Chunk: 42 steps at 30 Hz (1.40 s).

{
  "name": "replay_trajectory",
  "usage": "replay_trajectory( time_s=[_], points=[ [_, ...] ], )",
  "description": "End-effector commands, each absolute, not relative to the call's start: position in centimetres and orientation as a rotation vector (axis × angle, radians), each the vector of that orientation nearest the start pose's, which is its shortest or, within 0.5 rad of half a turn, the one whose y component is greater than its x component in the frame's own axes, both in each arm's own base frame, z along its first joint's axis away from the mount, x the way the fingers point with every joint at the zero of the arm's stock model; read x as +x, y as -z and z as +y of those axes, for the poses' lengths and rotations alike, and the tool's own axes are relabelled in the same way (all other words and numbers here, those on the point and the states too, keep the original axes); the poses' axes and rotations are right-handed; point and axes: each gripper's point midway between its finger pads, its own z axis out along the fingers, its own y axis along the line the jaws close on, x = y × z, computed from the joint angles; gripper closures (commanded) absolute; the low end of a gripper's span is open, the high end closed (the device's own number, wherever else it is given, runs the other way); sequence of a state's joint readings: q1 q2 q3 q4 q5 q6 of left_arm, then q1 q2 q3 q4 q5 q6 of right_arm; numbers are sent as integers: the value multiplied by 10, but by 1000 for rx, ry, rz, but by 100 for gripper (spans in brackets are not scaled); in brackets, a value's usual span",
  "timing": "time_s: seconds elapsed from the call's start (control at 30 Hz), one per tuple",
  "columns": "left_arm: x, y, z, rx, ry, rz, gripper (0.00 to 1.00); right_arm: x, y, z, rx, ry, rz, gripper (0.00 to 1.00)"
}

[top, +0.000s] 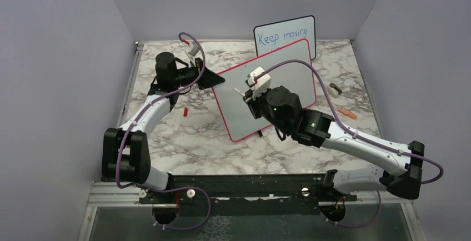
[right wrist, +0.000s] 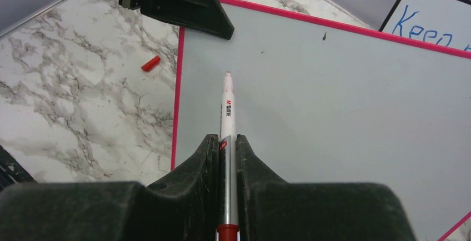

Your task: Write a sentence on the whiteboard

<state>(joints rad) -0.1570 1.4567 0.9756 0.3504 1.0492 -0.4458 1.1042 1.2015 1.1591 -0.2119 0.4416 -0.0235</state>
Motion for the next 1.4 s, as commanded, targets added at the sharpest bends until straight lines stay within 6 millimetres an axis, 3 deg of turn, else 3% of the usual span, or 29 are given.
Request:
replay_trajectory(
  time_s=[0.0, 0.3, 0.6, 1.37],
  points=[
    [334, -247, -226, 602, 1350, 1753, 100, 245, -301, 309, -647, -300, 1776, 100],
    [336, -244, -224, 570, 1316, 1764, 100, 248, -304, 338, -678, -308, 1759, 100],
    [336, -242, -224, 569, 1308, 1764, 100, 254, -301, 351, -683, -199, 1757, 100],
    [336, -242, -224, 546, 1322, 1779, 100, 267, -293, 363, -658, -142, 1718, 100]
  ],
)
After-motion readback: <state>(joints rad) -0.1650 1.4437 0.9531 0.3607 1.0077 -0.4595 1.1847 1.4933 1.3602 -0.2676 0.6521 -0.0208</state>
